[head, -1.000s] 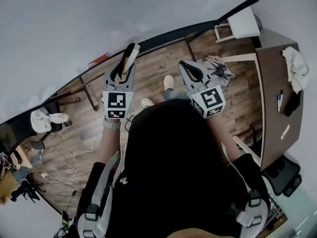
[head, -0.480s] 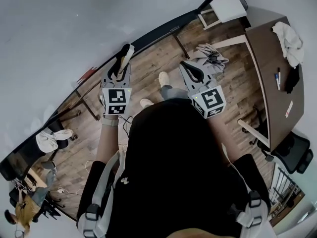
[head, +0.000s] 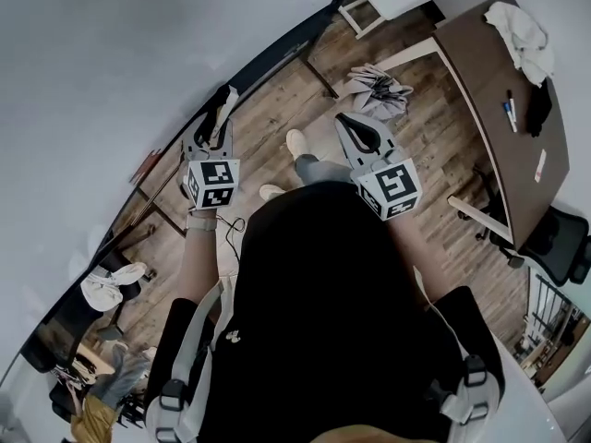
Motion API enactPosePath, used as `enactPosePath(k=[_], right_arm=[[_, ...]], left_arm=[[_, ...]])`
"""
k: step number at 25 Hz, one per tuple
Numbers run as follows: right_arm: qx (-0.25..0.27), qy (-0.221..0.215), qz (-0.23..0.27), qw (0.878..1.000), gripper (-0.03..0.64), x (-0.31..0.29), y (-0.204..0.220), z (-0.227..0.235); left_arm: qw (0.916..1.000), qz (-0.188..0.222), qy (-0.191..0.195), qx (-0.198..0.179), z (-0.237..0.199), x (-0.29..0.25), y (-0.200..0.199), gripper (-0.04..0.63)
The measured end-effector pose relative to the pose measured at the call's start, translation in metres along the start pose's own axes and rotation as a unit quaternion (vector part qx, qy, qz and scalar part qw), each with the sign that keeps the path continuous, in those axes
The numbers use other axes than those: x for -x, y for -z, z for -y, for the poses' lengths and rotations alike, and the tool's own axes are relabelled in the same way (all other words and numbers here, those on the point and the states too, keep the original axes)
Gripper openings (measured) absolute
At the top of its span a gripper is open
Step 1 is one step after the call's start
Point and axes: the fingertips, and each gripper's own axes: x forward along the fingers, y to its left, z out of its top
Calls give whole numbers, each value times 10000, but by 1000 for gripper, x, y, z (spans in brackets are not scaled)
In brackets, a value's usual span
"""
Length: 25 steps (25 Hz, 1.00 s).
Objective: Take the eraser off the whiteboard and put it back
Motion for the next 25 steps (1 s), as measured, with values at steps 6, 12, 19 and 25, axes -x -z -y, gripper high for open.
enactPosePath(k=[6,12,19,25], right_arm=[[-124,236,-28,9996,18,11,8,21],[-217,376,-72,9990,18,14,11,31],[-298,426,-101,9986,17,11,12,40],[-307,414,-118,9986,18,10,14,38]], left_arm=[[9990,-208,29,-382,7,-26,0,161],[9955,-410,-92,-851,5,-45,5,163],[9876,-605,-253,-1424,6,-61,10,163],[9776,-766,-409,-1919,8,-65,21,166]])
